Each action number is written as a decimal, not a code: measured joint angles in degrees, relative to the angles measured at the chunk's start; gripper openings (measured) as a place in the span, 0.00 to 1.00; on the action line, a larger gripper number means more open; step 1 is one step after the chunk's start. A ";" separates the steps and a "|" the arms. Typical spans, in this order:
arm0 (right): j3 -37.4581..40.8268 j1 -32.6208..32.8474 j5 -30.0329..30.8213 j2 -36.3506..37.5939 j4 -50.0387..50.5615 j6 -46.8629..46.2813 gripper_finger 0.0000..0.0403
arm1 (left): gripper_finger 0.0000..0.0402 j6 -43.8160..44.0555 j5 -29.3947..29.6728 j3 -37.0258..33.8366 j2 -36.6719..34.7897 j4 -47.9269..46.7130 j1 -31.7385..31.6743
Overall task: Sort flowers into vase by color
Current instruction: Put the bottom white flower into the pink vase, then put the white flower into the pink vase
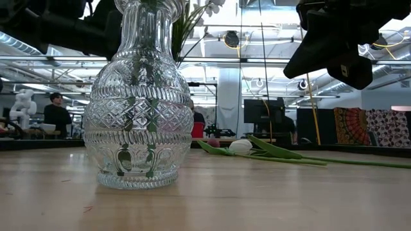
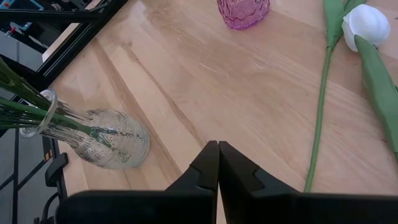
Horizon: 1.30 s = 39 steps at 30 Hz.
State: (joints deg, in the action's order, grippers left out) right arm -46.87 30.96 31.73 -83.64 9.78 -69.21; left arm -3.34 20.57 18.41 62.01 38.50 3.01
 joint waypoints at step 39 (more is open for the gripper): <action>-0.04 -0.68 7.05 0.00 -0.02 -9.40 0.00 | 0.34 13.95 -1.04 0.00 -28.97 -45.46 4.72</action>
State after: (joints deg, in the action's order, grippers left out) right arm -46.92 30.28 38.78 -83.64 9.76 -78.61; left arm 10.60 19.53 18.41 33.04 -6.95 7.73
